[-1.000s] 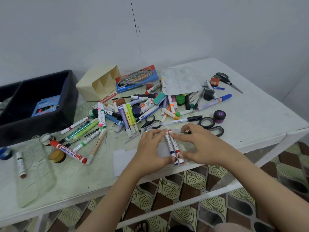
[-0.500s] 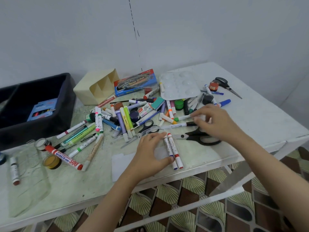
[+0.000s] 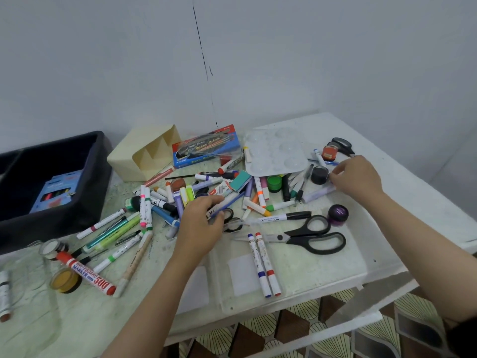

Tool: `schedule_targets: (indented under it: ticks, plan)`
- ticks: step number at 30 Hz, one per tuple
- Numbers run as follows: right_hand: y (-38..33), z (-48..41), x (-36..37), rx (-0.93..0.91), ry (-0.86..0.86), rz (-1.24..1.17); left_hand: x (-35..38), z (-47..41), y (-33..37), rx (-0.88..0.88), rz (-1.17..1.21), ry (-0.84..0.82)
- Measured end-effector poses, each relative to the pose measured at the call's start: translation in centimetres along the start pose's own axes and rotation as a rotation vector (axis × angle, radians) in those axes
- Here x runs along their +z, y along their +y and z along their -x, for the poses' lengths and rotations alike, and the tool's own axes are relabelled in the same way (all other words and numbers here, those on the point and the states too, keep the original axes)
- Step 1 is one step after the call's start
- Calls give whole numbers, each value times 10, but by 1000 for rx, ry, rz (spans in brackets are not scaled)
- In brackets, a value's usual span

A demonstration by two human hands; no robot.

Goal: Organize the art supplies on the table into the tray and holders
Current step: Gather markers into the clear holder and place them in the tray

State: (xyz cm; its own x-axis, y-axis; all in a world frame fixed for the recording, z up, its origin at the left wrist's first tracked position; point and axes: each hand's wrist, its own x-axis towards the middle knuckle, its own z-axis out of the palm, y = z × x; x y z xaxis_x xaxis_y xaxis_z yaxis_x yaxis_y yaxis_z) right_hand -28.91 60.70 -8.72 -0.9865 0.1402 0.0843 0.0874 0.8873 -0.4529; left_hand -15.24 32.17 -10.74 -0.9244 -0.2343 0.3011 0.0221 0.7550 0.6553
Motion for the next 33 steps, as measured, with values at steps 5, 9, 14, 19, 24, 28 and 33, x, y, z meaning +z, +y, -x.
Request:
schedule_targets:
  ticks: [5, 9, 14, 19, 24, 28, 33]
  plan:
    - [-3, -3, 3, 45, 3, 5, -4, -19, -11, -6, -59, 55]
    - [-2, 3, 0, 31, 71, -106, -12, -39, -19, -2, -143, 78]
    - [-2, 15, -4, 18, 140, -336, -19, -75, -26, -102, -202, 22]
    - [-12, 35, -9, 39, 37, -633, -23, -105, -28, -149, -229, -141]
    - [-23, 69, -21, 175, -155, -1034, -33, -119, -33, -228, -89, -227]
    - [-30, 96, -20, 266, -368, -1259, -38, -119, -33, -197, -174, -296]
    - [-37, 122, -12, 314, -550, -1434, -54, -118, -33, -156, -346, -260]
